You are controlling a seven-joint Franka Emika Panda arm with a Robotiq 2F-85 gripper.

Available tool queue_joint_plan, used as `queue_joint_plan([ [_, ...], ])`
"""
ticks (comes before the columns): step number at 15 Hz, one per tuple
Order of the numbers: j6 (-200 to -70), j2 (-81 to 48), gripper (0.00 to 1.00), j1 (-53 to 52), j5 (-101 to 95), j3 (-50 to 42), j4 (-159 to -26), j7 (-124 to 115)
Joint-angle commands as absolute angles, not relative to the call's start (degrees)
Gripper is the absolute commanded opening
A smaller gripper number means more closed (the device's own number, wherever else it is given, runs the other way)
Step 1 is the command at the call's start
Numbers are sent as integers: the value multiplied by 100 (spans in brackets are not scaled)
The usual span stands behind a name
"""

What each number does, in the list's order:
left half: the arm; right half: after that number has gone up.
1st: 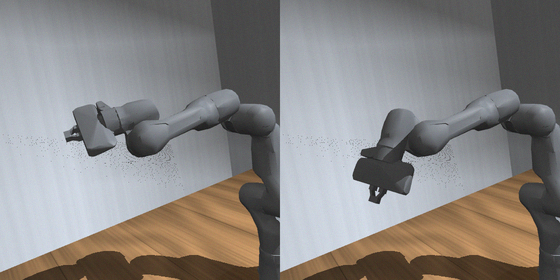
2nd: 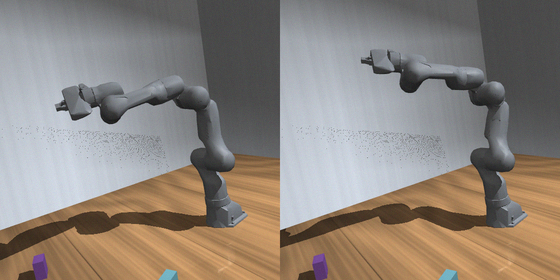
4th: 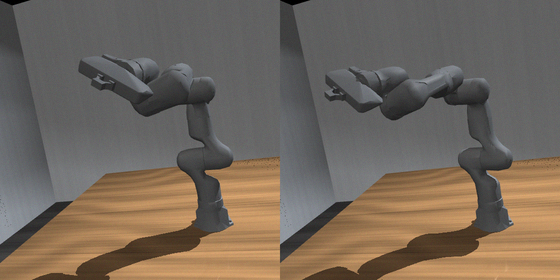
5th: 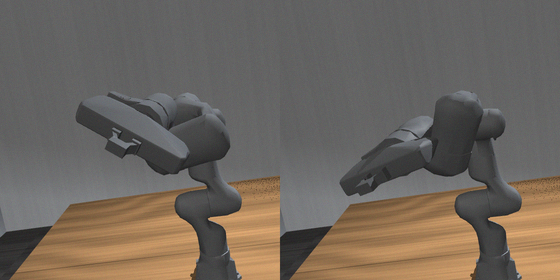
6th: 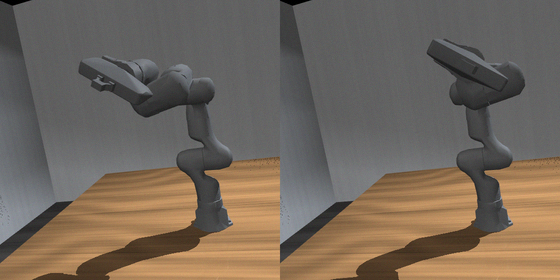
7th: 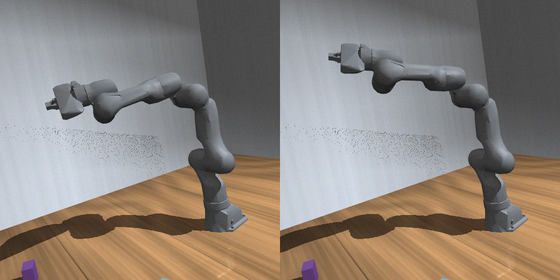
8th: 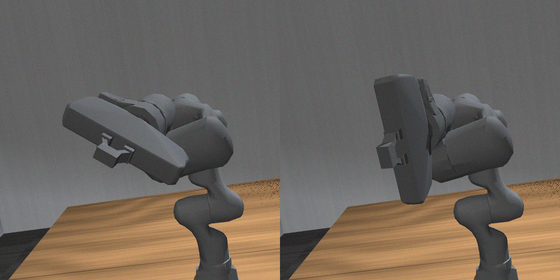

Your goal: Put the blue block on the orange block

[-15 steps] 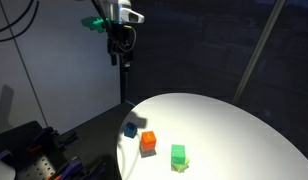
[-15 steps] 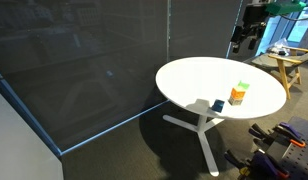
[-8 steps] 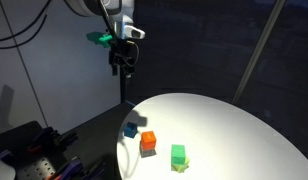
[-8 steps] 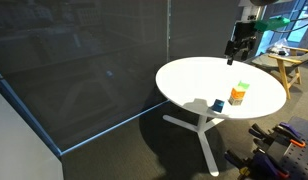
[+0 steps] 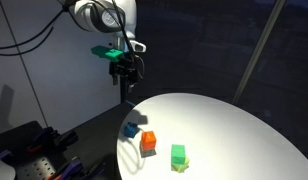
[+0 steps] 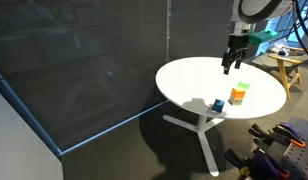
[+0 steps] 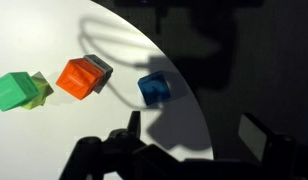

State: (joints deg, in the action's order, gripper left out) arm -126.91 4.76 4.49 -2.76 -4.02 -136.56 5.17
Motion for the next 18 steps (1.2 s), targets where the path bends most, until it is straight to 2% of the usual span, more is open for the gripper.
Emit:
queue_joint_plan([
  [1, -12688, 438, 100, 435, -276, -415, -13649, 532],
  [9, -12688, 421, 100, 435, -276, -415, -13648, 530],
  [18, -13411, 569, 100, 472, -338, -470, -14128, 859],
])
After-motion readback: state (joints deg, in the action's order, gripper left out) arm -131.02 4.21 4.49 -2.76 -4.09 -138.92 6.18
